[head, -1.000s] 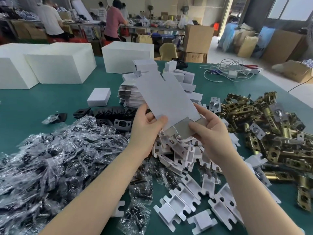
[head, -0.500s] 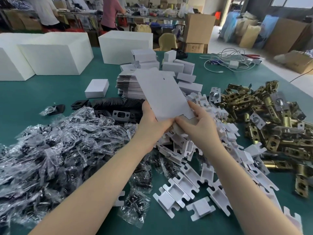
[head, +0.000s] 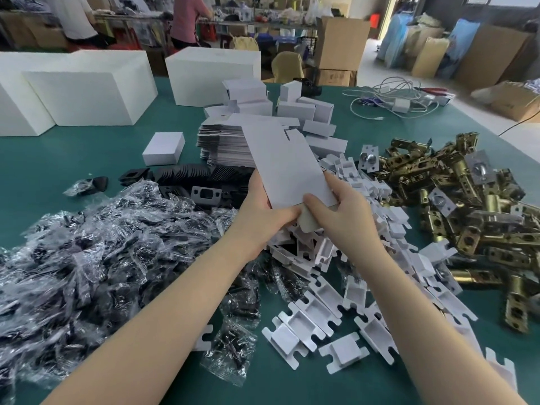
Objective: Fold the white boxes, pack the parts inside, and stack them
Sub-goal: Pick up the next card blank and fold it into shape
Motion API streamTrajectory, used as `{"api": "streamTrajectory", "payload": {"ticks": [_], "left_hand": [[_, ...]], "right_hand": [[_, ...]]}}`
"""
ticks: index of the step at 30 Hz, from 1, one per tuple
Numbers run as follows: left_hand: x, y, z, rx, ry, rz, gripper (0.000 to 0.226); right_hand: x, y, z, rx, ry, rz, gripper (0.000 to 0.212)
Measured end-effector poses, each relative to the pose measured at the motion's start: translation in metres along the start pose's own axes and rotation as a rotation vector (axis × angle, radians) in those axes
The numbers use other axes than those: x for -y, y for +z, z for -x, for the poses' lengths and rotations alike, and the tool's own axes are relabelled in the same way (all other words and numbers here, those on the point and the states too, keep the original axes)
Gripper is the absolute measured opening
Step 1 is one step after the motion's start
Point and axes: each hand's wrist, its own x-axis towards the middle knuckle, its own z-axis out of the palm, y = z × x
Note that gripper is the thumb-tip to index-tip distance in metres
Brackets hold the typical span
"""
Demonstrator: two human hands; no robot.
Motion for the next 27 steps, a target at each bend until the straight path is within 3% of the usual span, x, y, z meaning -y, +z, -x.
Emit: {"api": "streamTrajectory", "payload": {"ticks": [5, 10, 16, 19, 23, 27], "left_hand": [[0.000, -0.003, -0.003, -0.044, -0.025, 0.081, 0.074], [-0.001, 0.002, 0.001, -0.052, 0.018, 0.073, 0.073], [0.002, 0.003, 0.001, -0.060, -0.007, 0.176, 0.073], [0.004, 0.004, -0.001, -0.114, -0.006, 0.218, 0.062], [0.003, 0.004, 0.000, -0.212, 0.024, 0.129, 0.043], [-0.003, 0.003, 0.001, -0.283, 0.068, -0.031, 0.043]], "right_hand": [[-0.001, -0.004, 0.000, 0.181, 0.010, -0.138, 0.044], [0.000, 0.004, 0.001, 0.082, 0.023, -0.150, 0.037], [-0.002, 0.002, -0.001, 0.130, 0.073, -0.230, 0.028], [0.001, 0.006, 0.000, 0.071, 0.054, -0.223, 0.030], [0.005, 0.015, 0.004, 0.023, 0.051, -0.163, 0.029], [0.008, 0.021, 0.008, -0.049, 0.017, -0.091, 0.026]]}}
